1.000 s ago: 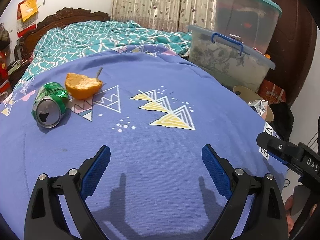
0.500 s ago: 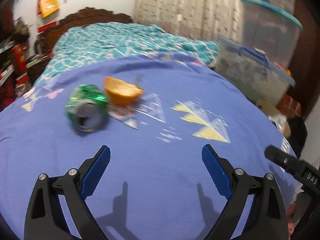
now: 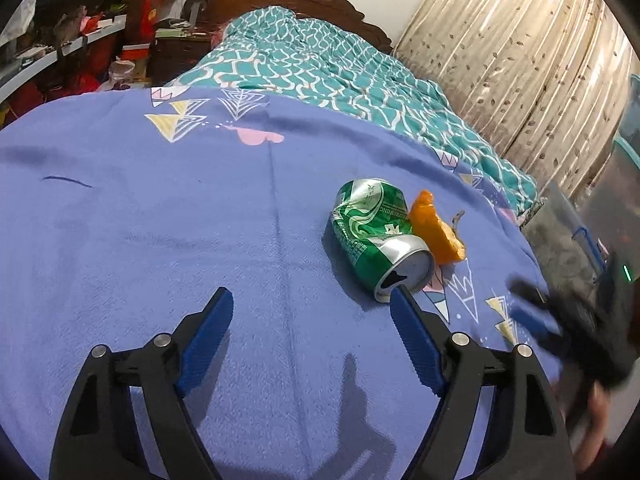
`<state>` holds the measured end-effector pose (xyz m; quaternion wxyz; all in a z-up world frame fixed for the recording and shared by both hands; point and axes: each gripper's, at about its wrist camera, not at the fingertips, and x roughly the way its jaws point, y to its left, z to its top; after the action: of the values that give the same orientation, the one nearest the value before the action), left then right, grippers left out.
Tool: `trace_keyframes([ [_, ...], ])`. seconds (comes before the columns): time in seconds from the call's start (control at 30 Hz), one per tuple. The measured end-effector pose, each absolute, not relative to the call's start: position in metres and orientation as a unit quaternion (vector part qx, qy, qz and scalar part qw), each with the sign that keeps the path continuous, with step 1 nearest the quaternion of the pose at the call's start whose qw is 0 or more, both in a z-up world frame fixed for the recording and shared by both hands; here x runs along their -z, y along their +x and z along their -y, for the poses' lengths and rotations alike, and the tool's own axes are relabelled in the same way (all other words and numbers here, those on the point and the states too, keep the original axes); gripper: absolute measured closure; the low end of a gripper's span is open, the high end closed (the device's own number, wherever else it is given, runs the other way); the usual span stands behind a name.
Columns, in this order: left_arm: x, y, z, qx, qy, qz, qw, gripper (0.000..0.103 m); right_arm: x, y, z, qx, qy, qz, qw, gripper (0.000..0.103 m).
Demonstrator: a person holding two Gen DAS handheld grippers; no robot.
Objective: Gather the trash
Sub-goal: 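Grasp the orange peel half with right tool while left tool grasps the green can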
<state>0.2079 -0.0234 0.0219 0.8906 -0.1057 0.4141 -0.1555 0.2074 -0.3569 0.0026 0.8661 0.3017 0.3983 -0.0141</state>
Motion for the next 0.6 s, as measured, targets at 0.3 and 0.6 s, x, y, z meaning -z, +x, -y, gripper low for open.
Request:
trace_keyframes([
  [0.3,-0.012,0.217,0.027,0.17,-0.118,-0.435,0.876,0.027,-0.001,0.276,0.317,-0.008,0.229,-0.405,0.885,0.008],
  [0.6,-0.01,0.214,0.031,0.172,-0.11,-0.436,0.876,0.026,0.014,0.303,0.295,0.015,0.199,-0.43,0.88,0.003],
])
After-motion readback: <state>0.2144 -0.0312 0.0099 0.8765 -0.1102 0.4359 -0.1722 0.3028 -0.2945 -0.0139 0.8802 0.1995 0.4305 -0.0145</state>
